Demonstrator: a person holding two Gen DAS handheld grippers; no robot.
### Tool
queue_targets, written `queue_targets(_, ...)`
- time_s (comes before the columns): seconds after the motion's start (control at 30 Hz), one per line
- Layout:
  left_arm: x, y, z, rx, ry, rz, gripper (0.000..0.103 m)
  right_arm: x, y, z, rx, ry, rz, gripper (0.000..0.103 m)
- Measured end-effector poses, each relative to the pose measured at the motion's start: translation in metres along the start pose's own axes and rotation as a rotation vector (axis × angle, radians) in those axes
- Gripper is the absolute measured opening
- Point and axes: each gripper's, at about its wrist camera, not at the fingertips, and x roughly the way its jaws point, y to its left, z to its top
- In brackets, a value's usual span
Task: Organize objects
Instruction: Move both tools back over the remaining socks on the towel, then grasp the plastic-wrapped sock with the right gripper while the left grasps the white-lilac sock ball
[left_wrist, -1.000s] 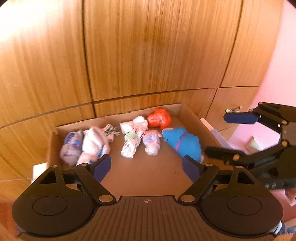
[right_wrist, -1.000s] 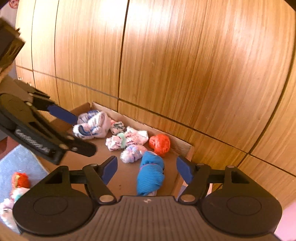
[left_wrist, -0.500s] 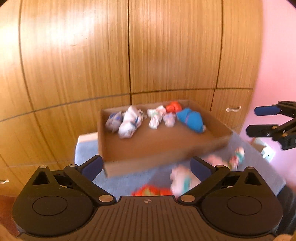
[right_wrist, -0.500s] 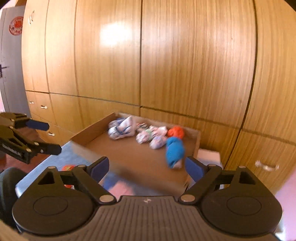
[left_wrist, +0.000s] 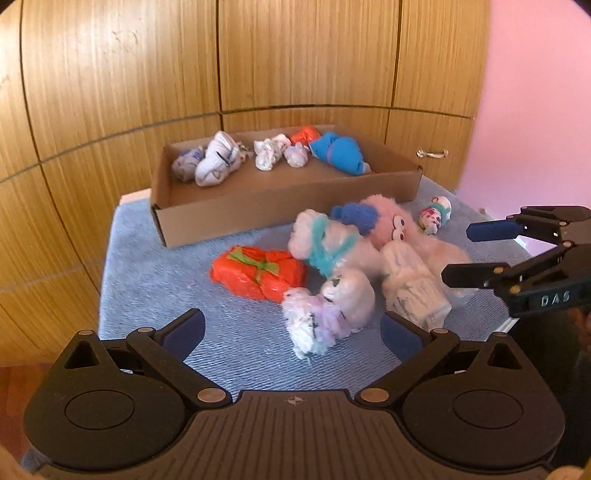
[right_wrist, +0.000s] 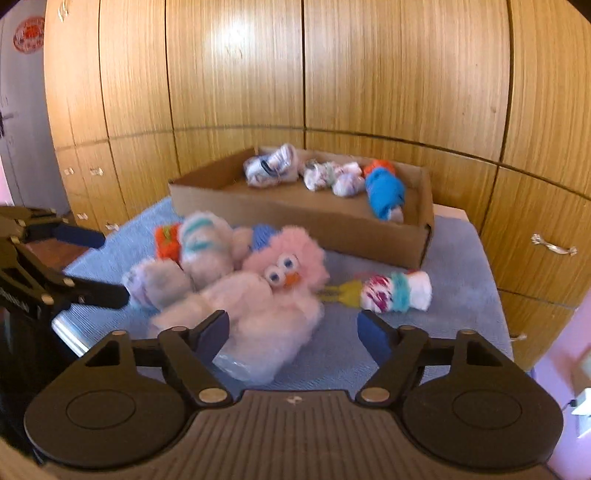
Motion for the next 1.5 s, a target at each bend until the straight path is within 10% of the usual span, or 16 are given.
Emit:
queue_targets(0.47,0.015,0.0,-0.001,0.008,0.027,-0.048,0.071,-0.002,0.007,-0.003,-0.001,0.01,-0.051,0.062)
queue_targets(1.03,0.021,0.016,0.001,-0.172,0.056,-0.149,0.085,0.0,0.011,-0.005,0.011,0.008,-0.054,0.066)
queue_targets(1.5,0.028,-0.005,0.006,-0.149,0.033,-0.089,0.063,0.01,0.017,-0.006,0.079,0.052,0.016,0.041)
